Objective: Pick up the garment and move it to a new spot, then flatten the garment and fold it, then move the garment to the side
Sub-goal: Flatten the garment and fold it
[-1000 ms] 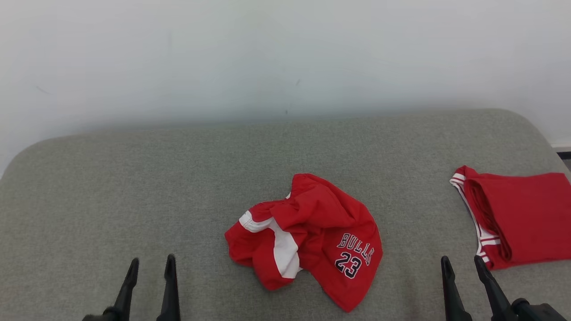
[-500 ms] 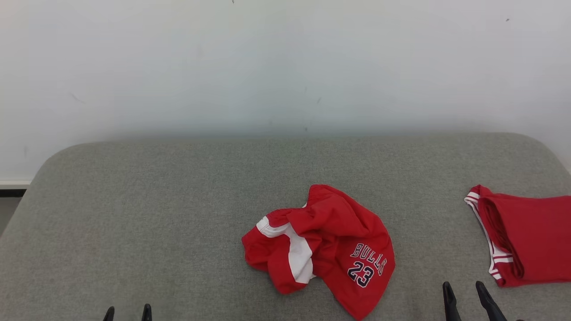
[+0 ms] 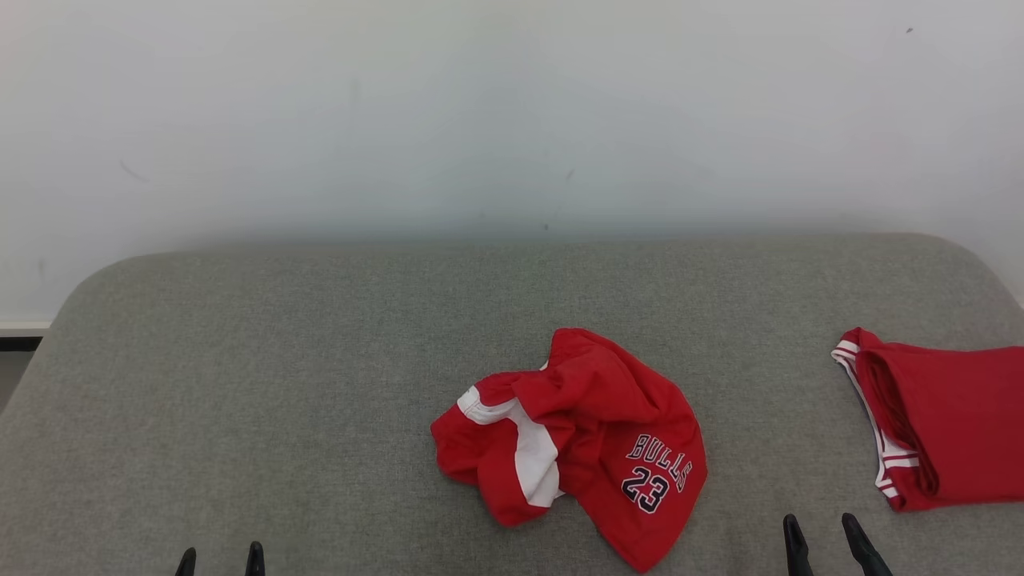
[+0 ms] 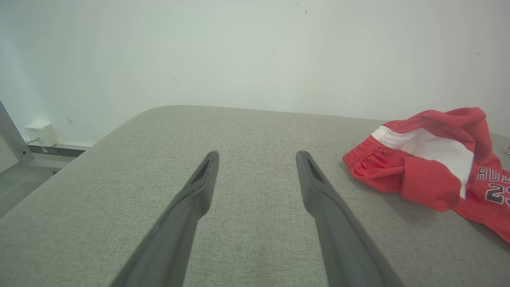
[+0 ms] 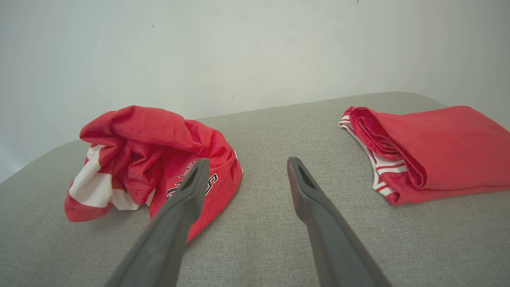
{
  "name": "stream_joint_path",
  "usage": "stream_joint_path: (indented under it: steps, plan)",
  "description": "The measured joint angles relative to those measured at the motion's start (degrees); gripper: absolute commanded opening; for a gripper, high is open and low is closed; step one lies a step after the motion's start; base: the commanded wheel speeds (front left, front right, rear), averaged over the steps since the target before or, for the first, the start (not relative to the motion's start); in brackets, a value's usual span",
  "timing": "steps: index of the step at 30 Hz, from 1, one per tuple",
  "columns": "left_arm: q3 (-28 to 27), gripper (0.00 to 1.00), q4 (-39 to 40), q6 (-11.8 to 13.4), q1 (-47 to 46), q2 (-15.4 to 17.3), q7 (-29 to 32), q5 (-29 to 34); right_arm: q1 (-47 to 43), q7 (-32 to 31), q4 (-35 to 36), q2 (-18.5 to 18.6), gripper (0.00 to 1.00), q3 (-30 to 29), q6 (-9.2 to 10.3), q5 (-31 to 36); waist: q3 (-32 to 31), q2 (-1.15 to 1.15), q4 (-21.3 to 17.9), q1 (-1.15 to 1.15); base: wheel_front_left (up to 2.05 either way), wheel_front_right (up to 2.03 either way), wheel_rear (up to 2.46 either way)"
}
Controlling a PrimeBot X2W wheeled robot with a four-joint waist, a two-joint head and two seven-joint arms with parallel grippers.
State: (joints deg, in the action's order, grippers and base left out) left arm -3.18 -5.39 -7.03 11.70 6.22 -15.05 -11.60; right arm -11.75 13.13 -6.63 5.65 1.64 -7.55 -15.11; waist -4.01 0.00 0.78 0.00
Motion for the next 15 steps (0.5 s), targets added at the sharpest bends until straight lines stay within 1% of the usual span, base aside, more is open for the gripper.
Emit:
stream_joint_path:
  steps: [15]
  plan:
    - [0.6,1.00,-0.6,-0.4,-0.6,-0.3,0.0,0.9,0.4,0.5,-0.8,-0.5,1.00,0.9,0.00,0.0,1.1,0.00,-0.2,0.01,0.00,0.00,0.00]
